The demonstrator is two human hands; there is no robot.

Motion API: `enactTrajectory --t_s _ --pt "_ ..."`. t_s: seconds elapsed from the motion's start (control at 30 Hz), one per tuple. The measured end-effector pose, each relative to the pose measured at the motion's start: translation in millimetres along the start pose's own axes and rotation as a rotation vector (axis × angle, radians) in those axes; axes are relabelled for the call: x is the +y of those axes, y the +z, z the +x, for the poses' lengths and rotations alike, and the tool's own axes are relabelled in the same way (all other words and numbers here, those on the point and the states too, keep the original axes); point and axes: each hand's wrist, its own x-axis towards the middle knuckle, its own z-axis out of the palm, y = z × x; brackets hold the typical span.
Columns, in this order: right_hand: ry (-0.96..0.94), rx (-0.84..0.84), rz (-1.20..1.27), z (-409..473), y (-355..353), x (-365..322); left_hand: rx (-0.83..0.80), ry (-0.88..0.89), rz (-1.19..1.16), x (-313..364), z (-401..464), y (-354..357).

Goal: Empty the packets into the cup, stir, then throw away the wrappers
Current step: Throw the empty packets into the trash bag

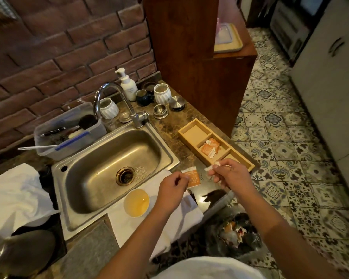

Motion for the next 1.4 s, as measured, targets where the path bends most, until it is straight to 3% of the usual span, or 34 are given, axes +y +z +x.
enactTrajectory --t_s 0.43,0.67,0.93,1.17,1.4 --pt "-0.063 0.31 0.136 -128.8 32.9 15.5 -0.139 0.196 0.11 -10.2 -42.4 -29.1" --pt "-0.055 0.433 0.199 -181.9 15.5 39.2 -0.284 0.186 0.082 -7.4 -69.1 -7.5" --pt "-0.029 0.549 0.229 -209.4 -30.6 55.8 -0.434 0.132 0.032 5.8 -97.7 42.5" --pt "-0.036 0.571 0.238 -225.1 -107.2 84.7 -0.487 0.197 0.159 17.1 -112.9 121.6" --pt "0.094 0.556 0.278 -214.9 -180.3 126.8 -0.466 0.016 0.168 5.6 -127.0 193.9"
